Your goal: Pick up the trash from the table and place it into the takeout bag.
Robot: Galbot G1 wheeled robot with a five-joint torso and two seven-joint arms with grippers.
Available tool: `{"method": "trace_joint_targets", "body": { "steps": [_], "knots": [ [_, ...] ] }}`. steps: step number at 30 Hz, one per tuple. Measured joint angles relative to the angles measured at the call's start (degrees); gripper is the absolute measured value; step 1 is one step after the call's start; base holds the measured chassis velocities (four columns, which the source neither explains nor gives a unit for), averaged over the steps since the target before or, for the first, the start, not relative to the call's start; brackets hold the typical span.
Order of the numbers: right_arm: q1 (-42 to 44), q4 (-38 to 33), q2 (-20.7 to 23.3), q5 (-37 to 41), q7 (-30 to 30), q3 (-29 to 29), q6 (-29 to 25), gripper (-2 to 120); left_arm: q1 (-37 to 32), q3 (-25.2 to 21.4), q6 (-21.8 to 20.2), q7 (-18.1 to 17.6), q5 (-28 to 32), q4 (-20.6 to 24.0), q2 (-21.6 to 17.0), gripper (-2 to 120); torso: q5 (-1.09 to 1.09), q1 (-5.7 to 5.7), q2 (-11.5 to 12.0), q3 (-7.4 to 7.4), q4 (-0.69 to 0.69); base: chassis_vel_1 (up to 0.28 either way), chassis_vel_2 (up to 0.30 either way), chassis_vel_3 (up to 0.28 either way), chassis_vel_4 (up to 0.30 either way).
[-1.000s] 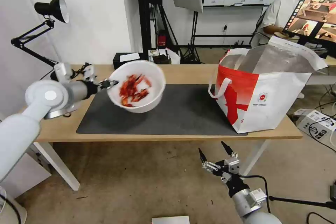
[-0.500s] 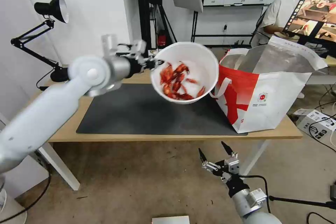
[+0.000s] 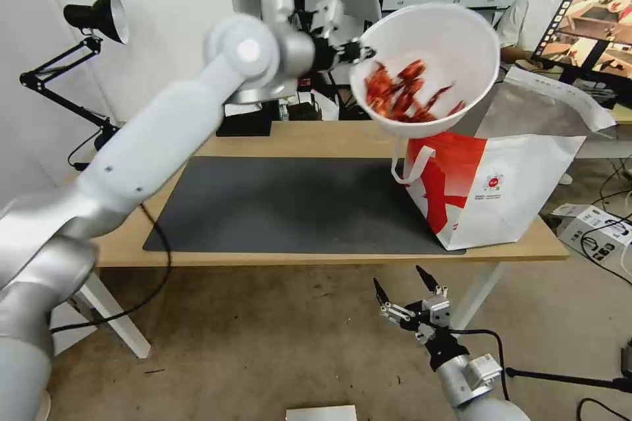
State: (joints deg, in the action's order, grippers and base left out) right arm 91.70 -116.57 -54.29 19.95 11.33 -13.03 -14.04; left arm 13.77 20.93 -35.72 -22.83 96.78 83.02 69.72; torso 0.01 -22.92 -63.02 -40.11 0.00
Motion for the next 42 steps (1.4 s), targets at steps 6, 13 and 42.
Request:
{"method": "trace_joint_targets", "body": {
  "steps": [6,13,42],
  "knots": [
    [0.0,0.0,0.0,0.0,0.0,0.0,0.0,100,2.2,0.7,2.7,-1.9,-2.4,-12.1,11.4,0,0.01,0.00,0.0,0.00,-0.01,0.000,0.000,0.000,0.000],
    [0.0,0.0,0.0,0.0,0.0,0.0,0.0,100,2.1,0.5,6.1,-2.9,-5.7,-17.6,18.3,0,0.01,0.01,0.0,0.01,-0.01,0.000,0.000,0.000,0.000],
    [0.0,0.0,0.0,0.0,0.0,0.0,0.0,100,-4.5,8.7,21.4,-8.5,-23.3,-14.9,20.9,0,-0.01,0.01,0.0,0.00,0.00,0.000,0.000,0.000,0.000]
  ]
}}
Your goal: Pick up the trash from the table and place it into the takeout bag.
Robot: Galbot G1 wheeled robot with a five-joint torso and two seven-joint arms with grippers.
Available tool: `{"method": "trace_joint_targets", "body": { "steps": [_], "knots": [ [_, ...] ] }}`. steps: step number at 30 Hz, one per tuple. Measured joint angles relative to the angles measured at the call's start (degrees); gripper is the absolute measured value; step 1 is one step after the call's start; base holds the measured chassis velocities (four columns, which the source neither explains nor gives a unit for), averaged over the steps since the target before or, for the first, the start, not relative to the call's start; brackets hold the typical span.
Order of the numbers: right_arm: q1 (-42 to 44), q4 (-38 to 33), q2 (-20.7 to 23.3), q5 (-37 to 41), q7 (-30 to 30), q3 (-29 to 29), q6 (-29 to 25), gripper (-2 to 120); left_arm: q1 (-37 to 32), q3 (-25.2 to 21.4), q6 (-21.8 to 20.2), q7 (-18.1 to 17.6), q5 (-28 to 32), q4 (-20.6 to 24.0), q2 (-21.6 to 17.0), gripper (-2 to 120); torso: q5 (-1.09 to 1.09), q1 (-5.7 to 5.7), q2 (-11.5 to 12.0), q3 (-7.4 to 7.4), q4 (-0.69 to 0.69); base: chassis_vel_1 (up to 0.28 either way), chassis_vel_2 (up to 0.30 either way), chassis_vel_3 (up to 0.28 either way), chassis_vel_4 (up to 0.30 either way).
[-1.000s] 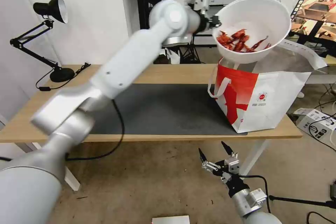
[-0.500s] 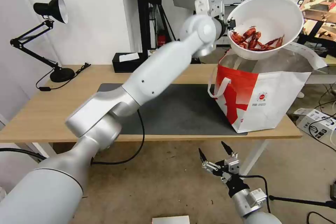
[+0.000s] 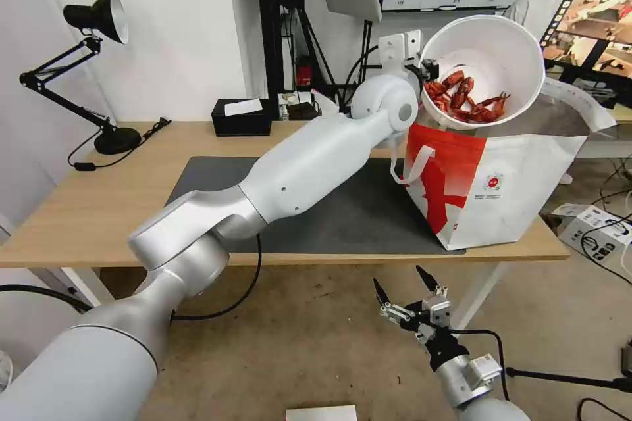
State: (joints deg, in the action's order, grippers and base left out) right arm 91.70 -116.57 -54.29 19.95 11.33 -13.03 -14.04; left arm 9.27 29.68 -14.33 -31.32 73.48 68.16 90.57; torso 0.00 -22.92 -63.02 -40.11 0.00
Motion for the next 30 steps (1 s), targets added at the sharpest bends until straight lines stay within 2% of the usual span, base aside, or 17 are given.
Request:
{"method": "trace_joint_targets", "body": {
  "steps": [7,15,22,25,30],
  "knots": [
    [0.0,0.0,0.0,0.0,0.0,0.0,0.0,100,-0.1,2.0,-1.4,3.0,-0.2,2.5,-2.6,0,0.00,0.00,0.0,0.00,0.00,0.000,0.000,0.000,0.000],
    [0.0,0.0,0.0,0.0,0.0,0.0,0.0,100,0.0,2.5,-2.2,5.2,-0.5,3.1,-3.6,0,0.00,0.00,0.0,0.00,0.00,0.000,0.000,0.000,0.000],
    [0.0,0.0,0.0,0.0,0.0,0.0,0.0,100,0.7,2.8,-7.6,8.6,2.2,4.5,-4.7,0,-0.01,0.00,0.0,0.00,0.00,0.000,0.000,0.000,0.000],
    [0.0,0.0,0.0,0.0,0.0,0.0,0.0,100,0.8,3.0,-8.3,9.2,2.4,4.3,-4.9,0,-0.01,0.00,0.0,0.00,-0.01,0.000,0.000,0.000,0.000],
    [0.0,0.0,0.0,0.0,0.0,0.0,0.0,100,1.0,3.8,-12.5,12.7,2.3,4.5,-6.9,0,-0.01,0.00,0.0,0.00,0.01,0.000,0.000,0.000,0.000]
  ]
}}
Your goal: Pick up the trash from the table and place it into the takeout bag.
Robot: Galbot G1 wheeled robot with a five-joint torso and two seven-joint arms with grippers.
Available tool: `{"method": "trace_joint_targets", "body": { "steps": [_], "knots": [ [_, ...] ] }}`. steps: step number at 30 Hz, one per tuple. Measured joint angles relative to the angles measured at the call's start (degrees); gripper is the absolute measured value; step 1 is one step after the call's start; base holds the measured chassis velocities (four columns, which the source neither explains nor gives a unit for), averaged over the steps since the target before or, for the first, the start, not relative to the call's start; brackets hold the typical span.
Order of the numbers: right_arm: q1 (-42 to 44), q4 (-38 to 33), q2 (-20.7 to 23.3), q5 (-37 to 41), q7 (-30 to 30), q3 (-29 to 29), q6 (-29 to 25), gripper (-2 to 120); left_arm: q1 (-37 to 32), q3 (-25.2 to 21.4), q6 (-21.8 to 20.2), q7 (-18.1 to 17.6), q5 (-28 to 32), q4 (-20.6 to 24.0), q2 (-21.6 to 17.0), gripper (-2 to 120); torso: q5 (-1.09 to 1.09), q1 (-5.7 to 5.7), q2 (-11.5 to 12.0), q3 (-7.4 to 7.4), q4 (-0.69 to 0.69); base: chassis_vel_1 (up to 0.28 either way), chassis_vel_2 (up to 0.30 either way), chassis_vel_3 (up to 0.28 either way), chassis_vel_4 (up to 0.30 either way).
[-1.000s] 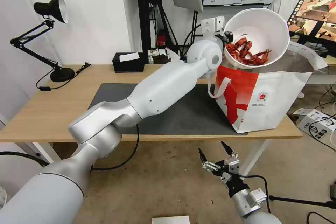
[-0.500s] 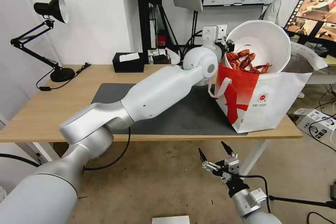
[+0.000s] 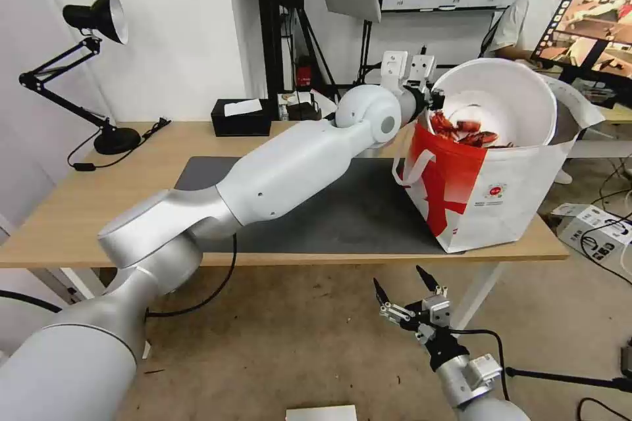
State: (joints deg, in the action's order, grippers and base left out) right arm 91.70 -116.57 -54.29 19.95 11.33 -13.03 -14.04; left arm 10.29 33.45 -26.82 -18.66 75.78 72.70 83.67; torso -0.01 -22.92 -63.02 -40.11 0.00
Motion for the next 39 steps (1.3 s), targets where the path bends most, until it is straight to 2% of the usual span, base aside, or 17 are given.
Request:
{"method": "trace_joint_targets", "body": {
  "steps": [4,9,10,11,14,17,18,19,22,24,25,26,28,29,32,34,39],
  "knots": [
    [0.0,0.0,0.0,0.0,0.0,0.0,0.0,100,0.3,0.8,-2.3,1.5,-0.1,0.2,-1.3,0,0.00,0.00,0.0,0.00,0.00,0.000,0.000,0.000,0.000],
    [0.0,0.0,0.0,0.0,0.0,0.0,0.0,100,0.4,1.3,-2.6,1.9,-0.6,0.2,-1.7,0,0.00,0.00,0.0,0.00,0.00,0.000,0.000,0.000,0.000],
    [0.0,0.0,0.0,0.0,0.0,0.0,0.0,100,0.4,1.5,-2.6,1.9,-0.8,0.3,-1.7,5,0.00,0.00,0.0,0.00,0.00,0.000,0.000,0.000,0.000],
    [0.0,0.0,0.0,0.0,0.0,0.0,0.0,100,0.4,1.5,-2.6,1.9,-0.8,0.3,-1.7,5,0.00,0.00,0.0,0.00,0.00,0.000,0.000,0.000,0.000],
    [0.0,0.0,0.0,0.0,0.0,0.0,0.0,100,0.4,1.5,-3.0,1.9,-1.0,0.5,-1.6,21,0.00,0.00,0.0,0.00,-0.01,0.000,0.000,0.000,0.000],
    [0.0,0.0,0.0,0.0,0.0,0.0,0.0,100,0.4,1.5,-3.6,2.0,-0.8,0.8,-1.7,27,0.00,0.00,0.0,0.00,-0.01,0.000,0.000,0.000,0.000],
    [0.0,0.0,0.0,0.0,0.0,0.0,0.0,100,0.4,1.6,-3.9,2.0,-0.6,1.0,-1.7,36,0.00,0.00,0.0,0.00,-0.01,0.000,0.000,0.000,0.000],
    [0.0,0.0,0.0,0.0,0.0,0.0,0.0,100,0.4,1.6,-3.9,2.0,-0.6,1.0,-1.7,36,0.00,0.00,0.0,0.00,-0.01,0.000,0.000,0.000,0.000],
    [0.0,0.0,0.0,0.0,0.0,0.0,0.0,100,0.3,1.5,-4.1,2.0,-0.1,1.1,-1.7,49,0.00,0.00,0.0,0.00,-0.01,0.000,0.000,0.000,0.000],
    [0.0,0.0,0.0,0.0,0.0,0.0,0.0,100,0.2,1.5,-4.1,2.0,-0.1,1.1,-1.7,53,0.00,0.00,0.0,0.00,-0.01,0.000,0.000,0.000,0.000],
    [0.0,0.0,0.0,0.0,0.0,0.0,0.0,100,0.1,1.4,-4.1,2.0,-0.1,1.2,-1.8,59,0.00,0.00,0.0,0.00,-0.01,0.000,0.000,0.000,0.000],
    [0.0,0.0,0.0,0.0,0.0,0.0,0.0,100,0.1,1.4,-4.1,2.0,-0.1,1.2,-1.8,59,0.00,0.00,0.0,0.00,-0.01,0.000,0.000,0.000,0.000],
    [0.0,0.0,0.0,0.0,0.0,0.0,0.0,100,-0.3,1.2,-4.0,2.0,0.0,1.6,-2.1,71,0.00,0.00,0.0,0.00,-0.01,0.000,0.000,0.000,0.000],
    [0.0,0.0,0.0,0.0,0.0,0.0,0.0,100,-0.3,1.2,-4.0,2.0,0.0,1.6,-2.1,71,0.00,0.00,0.0,0.00,-0.01,0.000,0.000,0.000,0.000],
    [0.0,0.0,0.0,0.0,0.0,0.0,0.0,100,-0.6,1.2,-3.8,2.0,0.0,2.2,-2.6,81,0.00,0.00,0.0,0.00,-0.01,0.000,0.000,0.000,0.000],
    [0.0,0.0,0.0,0.0,0.0,0.0,0.0,100,-0.9,1.1,-2.9,2.0,0.0,3.5,-3.8,93,0.01,0.00,0.0,0.00,-0.01,0.000,0.000,0.000,0.000],
    [0.0,0.0,0.0,0.0,0.0,0.0,0.0,100,-1.4,0.4,-0.9,2.0,0.1,6.2,-6.1,99,0.00,0.00,0.0,0.00,-0.01,0.000,0.000,0.000,0.000]
  ]
}}
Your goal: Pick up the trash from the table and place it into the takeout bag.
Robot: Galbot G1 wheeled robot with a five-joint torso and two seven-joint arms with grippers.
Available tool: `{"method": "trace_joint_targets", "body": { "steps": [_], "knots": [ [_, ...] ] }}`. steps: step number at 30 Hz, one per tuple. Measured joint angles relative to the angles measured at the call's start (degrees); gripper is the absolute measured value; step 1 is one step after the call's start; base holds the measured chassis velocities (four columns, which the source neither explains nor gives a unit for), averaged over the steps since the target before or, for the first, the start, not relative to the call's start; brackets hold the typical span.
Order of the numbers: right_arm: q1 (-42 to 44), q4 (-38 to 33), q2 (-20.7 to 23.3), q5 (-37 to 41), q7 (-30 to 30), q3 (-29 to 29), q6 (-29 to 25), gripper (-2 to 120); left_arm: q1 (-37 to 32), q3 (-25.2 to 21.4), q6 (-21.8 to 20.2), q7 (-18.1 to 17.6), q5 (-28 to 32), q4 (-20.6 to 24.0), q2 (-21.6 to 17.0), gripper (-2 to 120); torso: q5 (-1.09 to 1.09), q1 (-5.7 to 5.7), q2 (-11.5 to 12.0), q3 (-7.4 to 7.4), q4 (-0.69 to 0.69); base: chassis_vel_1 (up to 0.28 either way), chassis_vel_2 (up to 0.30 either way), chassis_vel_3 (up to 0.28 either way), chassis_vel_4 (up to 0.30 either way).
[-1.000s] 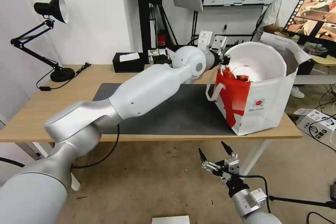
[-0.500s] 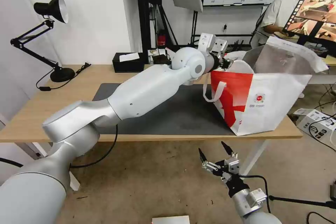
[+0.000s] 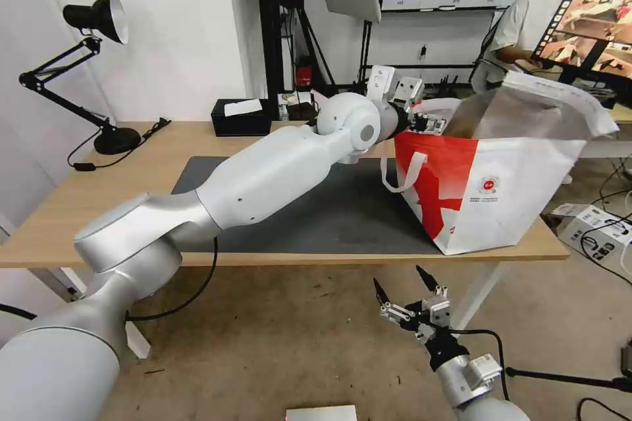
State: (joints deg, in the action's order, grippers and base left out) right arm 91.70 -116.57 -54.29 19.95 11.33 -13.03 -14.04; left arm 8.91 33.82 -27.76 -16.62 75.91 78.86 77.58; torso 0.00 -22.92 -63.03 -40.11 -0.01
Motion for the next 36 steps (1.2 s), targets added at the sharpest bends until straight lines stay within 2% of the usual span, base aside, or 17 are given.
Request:
{"method": "trace_joint_targets", "body": {
  "steps": [10,13,15,17,18,19,20,23,24,26,28,29,31,32,34,35,36],
  "knots": [
    [0.0,0.0,0.0,0.0,0.0,0.0,0.0,100,-0.6,-2.6,4.5,0.4,3.6,8.6,-8.2,100,-0.01,0.00,0.0,0.00,0.00,0.000,0.000,0.000,0.000],
    [0.0,0.0,0.0,0.0,0.0,0.0,0.0,100,-2.6,-5.5,5.8,0.3,5.3,13.6,-13.0,100,-0.01,0.00,0.0,0.00,0.00,0.000,0.000,0.000,0.000],
    [0.0,0.0,0.0,0.0,0.0,0.0,0.0,100,-3.5,-6.2,6.4,0.3,5.4,14.8,-14.3,100,-0.01,0.00,0.0,0.00,-0.01,0.000,0.000,0.000,0.000],
    [0.0,0.0,0.0,0.0,0.0,0.0,0.0,100,-6.5,-8.2,8.5,0.3,5.1,18.8,-19.1,100,-0.02,0.00,0.0,0.00,0.00,0.000,0.000,0.000,0.000],
    [0.0,0.0,0.0,0.0,0.0,0.0,0.0,100,-6.5,-8.2,8.5,0.3,5.1,18.8,-19.1,100,-0.02,0.00,0.0,0.00,0.00,0.000,0.000,0.000,0.000],
    [0.0,0.0,0.0,0.0,0.0,0.0,0.0,100,-9.1,-9.6,10.4,0.9,3.8,21.3,-22.3,100,-0.02,0.00,0.0,0.00,0.00,0.000,0.000,0.000,0.000],
    [0.0,0.0,0.0,0.0,0.0,0.0,0.0,100,-9.1,-9.6,10.4,0.9,3.8,21.3,-22.3,100,-0.02,0.00,0.0,0.00,0.00,0.000,0.000,0.000,0.000],
    [0.0,0.0,0.0,0.0,0.0,0.0,0.0,100,-17.7,-14.1,15.3,4.4,-2.6,26.8,-30.3,100,-0.04,0.00,0.0,0.00,0.03,0.000,0.000,0.000,0.000],
    [0.0,0.0,0.0,0.0,0.0,0.0,0.0,100,-17.7,-14.1,15.3,4.4,-2.6,26.8,-30.3,100,-0.04,0.00,0.0,0.00,0.03,0.000,0.000,0.000,0.000],
    [0.0,0.0,0.0,0.0,0.0,0.0,0.0,100,-23.6,-18.0,17.8,6.8,-6.6,29.6,-34.5,100,-0.02,0.00,0.0,0.00,0.01,0.000,0.000,0.000,0.000],
    [0.0,0.0,0.0,0.0,0.0,0.0,0.0,100,-31.7,-22.8,23.5,10.1,-10.7,31.6,-38.3,100,-0.02,0.01,0.0,0.00,0.02,0.000,0.000,0.000,0.000],
    [0.0,0.0,0.0,0.0,0.0,0.0,0.0,100,-31.7,-22.8,23.5,10.1,-10.7,31.6,-38.3,100,-0.02,0.01,0.0,0.00,0.02,0.000,0.000,0.000,0.000],
    [0.0,0.0,0.0,0.0,0.0,0.0,0.0,100,-41.0,-29.3,28.2,13.1,-14.7,32.8,-40.8,100,-0.03,0.01,0.0,0.00,0.01,0.000,0.000,0.000,0.000],
    [0.0,0.0,0.0,0.0,0.0,0.0,0.0,100,-41.0,-29.3,28.2,13.1,-14.7,32.8,-40.8,100,-0.03,0.01,0.0,0.00,0.01,0.000,0.000,0.000,0.000],
    [0.0,0.0,0.0,0.0,0.0,0.0,0.0,100,-50.7,-36.9,31.7,14.6,-18.2,34.1,-42.4,100,-0.02,0.01,0.0,0.01,0.03,0.000,0.000,0.000,0.000],
    [0.0,0.0,0.0,0.0,0.0,0.0,0.0,100,-54.6,-39.2,34.3,14.8,-20.4,34.3,-42.7,100,0.01,0.01,0.0,0.01,0.03,0.000,0.000,0.000,0.000],
    [0.0,0.0,0.0,0.0,0.0,0.0,0.0,100,-54.6,-39.2,34.3,14.8,-20.4,34.3,-42.7,100,0.01,0.01,0.0,0.01,0.03,0.000,0.000,0.000,0.000]
  ]
}}
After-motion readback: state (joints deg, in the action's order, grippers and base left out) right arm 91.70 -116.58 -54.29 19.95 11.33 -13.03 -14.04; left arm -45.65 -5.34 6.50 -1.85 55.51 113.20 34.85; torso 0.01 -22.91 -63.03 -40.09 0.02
